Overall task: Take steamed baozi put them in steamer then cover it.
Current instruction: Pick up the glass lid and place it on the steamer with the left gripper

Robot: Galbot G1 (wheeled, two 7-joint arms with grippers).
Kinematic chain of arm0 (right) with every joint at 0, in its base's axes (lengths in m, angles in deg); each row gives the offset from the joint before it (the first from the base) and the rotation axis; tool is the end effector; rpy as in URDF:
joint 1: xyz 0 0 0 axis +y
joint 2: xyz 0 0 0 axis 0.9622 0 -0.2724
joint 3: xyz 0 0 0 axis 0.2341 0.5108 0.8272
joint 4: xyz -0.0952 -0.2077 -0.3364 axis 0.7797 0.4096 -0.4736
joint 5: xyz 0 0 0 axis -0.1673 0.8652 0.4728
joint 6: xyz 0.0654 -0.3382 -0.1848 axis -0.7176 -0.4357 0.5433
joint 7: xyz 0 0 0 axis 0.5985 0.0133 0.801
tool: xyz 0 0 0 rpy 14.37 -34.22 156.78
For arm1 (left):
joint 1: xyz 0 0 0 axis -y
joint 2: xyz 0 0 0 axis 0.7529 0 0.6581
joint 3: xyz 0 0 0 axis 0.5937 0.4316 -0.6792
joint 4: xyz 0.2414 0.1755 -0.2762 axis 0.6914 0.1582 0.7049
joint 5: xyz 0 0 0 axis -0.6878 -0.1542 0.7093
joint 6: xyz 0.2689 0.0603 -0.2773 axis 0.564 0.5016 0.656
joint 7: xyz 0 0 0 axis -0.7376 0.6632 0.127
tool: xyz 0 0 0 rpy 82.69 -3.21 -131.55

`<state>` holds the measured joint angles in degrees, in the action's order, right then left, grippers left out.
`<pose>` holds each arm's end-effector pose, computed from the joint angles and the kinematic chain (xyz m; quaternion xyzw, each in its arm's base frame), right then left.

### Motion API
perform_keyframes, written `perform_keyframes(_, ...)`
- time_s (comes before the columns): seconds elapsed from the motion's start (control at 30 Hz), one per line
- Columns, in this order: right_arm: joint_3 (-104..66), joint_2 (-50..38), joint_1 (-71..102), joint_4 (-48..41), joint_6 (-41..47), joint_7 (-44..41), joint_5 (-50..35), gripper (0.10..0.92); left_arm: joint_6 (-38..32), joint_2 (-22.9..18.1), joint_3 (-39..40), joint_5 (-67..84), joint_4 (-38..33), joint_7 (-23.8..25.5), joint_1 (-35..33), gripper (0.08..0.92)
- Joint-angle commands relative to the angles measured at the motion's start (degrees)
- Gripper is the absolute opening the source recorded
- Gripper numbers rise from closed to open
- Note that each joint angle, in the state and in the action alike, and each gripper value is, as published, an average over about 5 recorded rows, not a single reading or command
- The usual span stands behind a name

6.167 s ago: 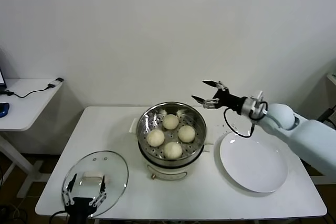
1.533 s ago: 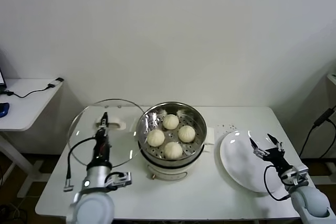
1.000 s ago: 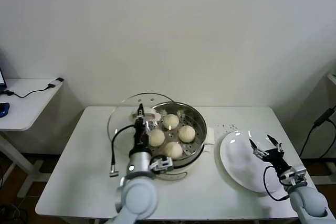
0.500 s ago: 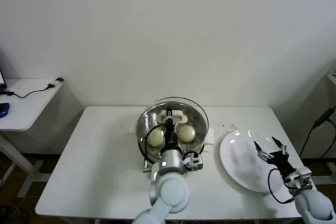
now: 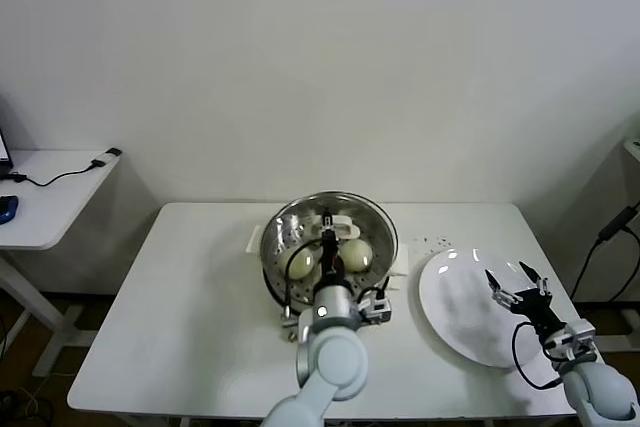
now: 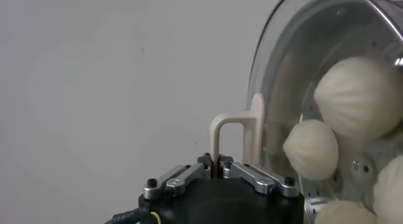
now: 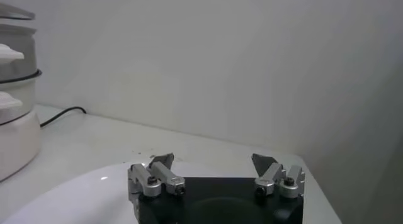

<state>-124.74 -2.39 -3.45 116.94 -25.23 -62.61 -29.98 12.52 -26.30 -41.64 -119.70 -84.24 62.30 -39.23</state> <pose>0.2925 -0.2963 -0.4504 0.0734 -0.9897 0.0713 0.1004 0.3120 -0.2417 -0.3175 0.0210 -0.7206 -0.6922 0.0345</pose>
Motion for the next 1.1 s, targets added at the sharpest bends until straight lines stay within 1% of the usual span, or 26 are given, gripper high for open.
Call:
perform_keyframes(0.03, 0.1, 0.0, -0.1, -0.2, -0.1, -0.1, 0.1, 0.823, 1.8, 0.0, -0.9, -0.3, 1.6, -0.5, -0.3, 0.141)
perform_keyframes(1.1, -0.2, 0.4, 0.1, -0.5, -0.4, -0.6, 0.3, 0.823, 0.9, 0.9, -0.6, -0.1, 3.4, -2.0, 0.0, 0.141)
